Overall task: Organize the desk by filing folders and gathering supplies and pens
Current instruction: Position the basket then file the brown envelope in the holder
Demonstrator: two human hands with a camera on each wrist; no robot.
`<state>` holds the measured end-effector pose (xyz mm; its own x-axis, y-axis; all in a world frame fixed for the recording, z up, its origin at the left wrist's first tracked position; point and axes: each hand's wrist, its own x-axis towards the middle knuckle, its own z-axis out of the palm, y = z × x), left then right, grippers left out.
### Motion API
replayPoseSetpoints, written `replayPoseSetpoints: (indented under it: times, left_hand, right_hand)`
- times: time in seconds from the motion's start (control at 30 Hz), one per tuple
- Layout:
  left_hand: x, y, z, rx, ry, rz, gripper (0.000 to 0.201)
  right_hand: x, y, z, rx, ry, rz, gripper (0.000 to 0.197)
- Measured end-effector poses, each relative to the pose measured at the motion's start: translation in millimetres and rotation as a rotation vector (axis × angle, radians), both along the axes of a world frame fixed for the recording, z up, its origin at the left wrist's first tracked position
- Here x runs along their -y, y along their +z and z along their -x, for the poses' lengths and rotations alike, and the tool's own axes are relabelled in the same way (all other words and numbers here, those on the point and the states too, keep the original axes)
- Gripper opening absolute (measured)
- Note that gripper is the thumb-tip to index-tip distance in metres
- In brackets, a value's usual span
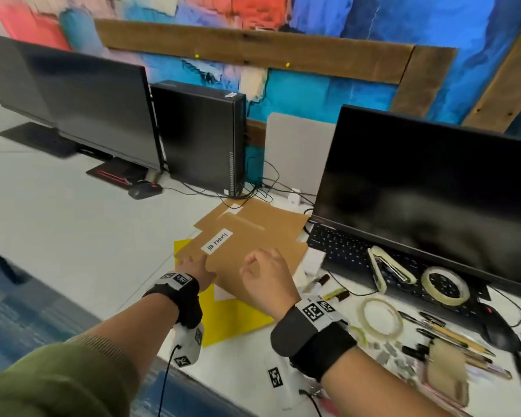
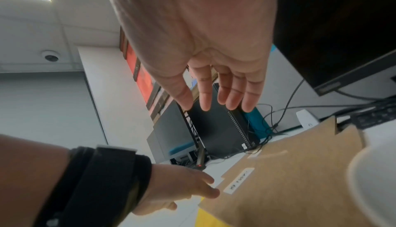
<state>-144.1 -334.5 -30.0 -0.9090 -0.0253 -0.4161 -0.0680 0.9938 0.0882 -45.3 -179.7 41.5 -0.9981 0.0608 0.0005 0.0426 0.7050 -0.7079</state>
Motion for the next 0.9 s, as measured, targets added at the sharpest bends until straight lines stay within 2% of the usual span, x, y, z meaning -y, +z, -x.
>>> replayPoseSetpoints:
  times: [0.2,0.4,0.5,0.67,0.83,0.9]
  left_hand:
    - [34,-12,26,0.030,-0.070,-0.016,0.065]
    - [49,-36,35,0.086,-0.138,-0.091,0.051]
    - [51,-45,42,0.073,-0.186,-0.080,0.050]
    - [48,-48,54,0.026,-0.159,-0.110,0.055]
    - [43,-49,59,0.027,-0.172,-0.128,0.070]
    - [44,-52,61,0.046,-0.180,-0.124,0.079]
  right_hand:
    - [39,-38,30,0.175,-0.101,-0.111,0.024]
    - [43,-90,49,0.450,-0.123,-0.344,0.054]
    - [41,-108,52,0.554,-0.158,-0.430,0.054]
    - [54,-121,54,0.560,-0.052,-0.561,0.056]
    - [89,-114,55,0.590,0.142,-0.492,0.056]
    - [91,-102,64,0.578,0.169,-0.426,0.045]
